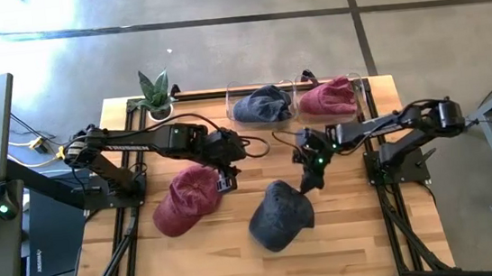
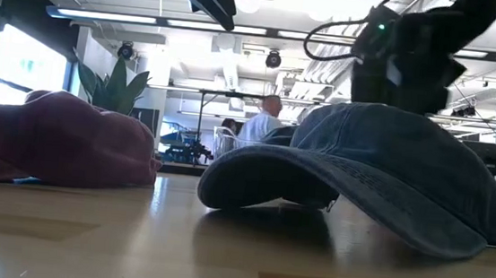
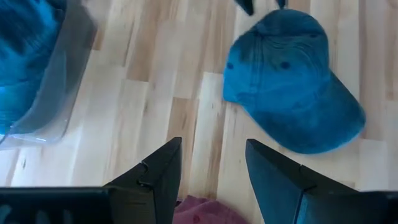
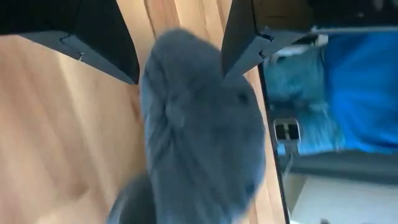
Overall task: Pick & Place hat
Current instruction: Put the dark blue cap into the left transparent bin
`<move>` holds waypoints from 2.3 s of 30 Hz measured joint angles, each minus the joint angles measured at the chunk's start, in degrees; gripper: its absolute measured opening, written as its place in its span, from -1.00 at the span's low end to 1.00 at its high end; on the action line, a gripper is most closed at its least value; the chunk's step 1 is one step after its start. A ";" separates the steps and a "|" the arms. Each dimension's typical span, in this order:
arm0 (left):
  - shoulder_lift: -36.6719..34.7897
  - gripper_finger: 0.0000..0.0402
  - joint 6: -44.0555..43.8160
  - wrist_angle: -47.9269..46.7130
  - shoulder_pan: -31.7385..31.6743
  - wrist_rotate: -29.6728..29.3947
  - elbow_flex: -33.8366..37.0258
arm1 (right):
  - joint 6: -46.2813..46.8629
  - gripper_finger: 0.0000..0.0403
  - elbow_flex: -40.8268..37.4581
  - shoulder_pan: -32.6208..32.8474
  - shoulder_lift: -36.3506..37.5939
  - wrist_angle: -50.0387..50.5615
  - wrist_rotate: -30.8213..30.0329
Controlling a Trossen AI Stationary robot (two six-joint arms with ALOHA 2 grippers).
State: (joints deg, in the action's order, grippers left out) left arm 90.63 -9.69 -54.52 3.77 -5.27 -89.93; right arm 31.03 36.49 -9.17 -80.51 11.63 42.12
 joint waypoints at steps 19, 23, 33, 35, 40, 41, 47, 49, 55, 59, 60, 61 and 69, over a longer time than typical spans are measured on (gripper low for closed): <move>-0.63 -0.14 0.44 -0.11 0.00 -0.27 0.00 | 15.69 -0.24 -17.52 6.37 -4.15 -49.17 -11.07; -0.57 -0.14 0.44 -1.65 0.00 -0.27 0.02 | 13.81 -0.34 -13.89 7.46 -8.62 -49.31 -9.13; -1.67 -0.14 8.78 -5.42 -1.14 -5.64 0.09 | 14.69 -0.93 -8.39 7.71 -10.68 -49.81 -0.67; -2.38 -0.14 9.50 -6.89 -2.64 -5.82 -0.09 | 17.15 -0.88 -7.51 7.70 -8.43 -50.20 -0.68; -4.68 -0.14 13.94 -9.42 -7.06 1.29 0.01 | 22.29 -0.95 -6.48 6.53 -2.29 -50.02 -0.27; -5.60 -0.14 14.71 -9.07 -7.98 2.44 -0.11 | 23.62 -0.96 -6.28 6.19 -1.33 -50.04 -0.87; -11.13 -0.14 18.24 -7.57 -12.86 2.81 0.19 | 30.56 -0.96 -3.09 4.13 2.40 -49.84 -6.04; -12.49 -0.14 19.95 -6.06 -14.44 2.19 0.10 | 30.50 -0.96 -0.56 3.51 2.75 -50.00 -9.18; -16.30 -0.14 24.79 3.51 -18.94 1.28 -0.28 | 25.04 -0.96 9.70 -0.35 2.51 -47.75 -20.78; -17.47 -0.14 25.39 3.90 -22.31 1.77 0.10 | 17.76 -0.97 16.81 -4.52 2.51 -42.02 -29.22; -17.58 -0.14 25.64 3.90 -22.72 2.09 0.04 | 16.24 -0.96 18.57 -5.73 2.49 -40.31 -30.60; -17.71 -0.14 25.76 3.39 -23.18 2.44 0.04 | 14.86 -0.95 20.25 -7.01 2.49 -38.51 -31.73; -16.61 -0.14 28.61 8.46 -26.18 3.00 -0.07 | 7.59 -0.96 27.67 -19.37 2.47 -25.42 -28.49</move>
State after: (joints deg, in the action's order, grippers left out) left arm 74.02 18.92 -46.05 -22.40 -2.27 -90.00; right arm 38.61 64.15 -28.54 -78.04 -13.79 13.63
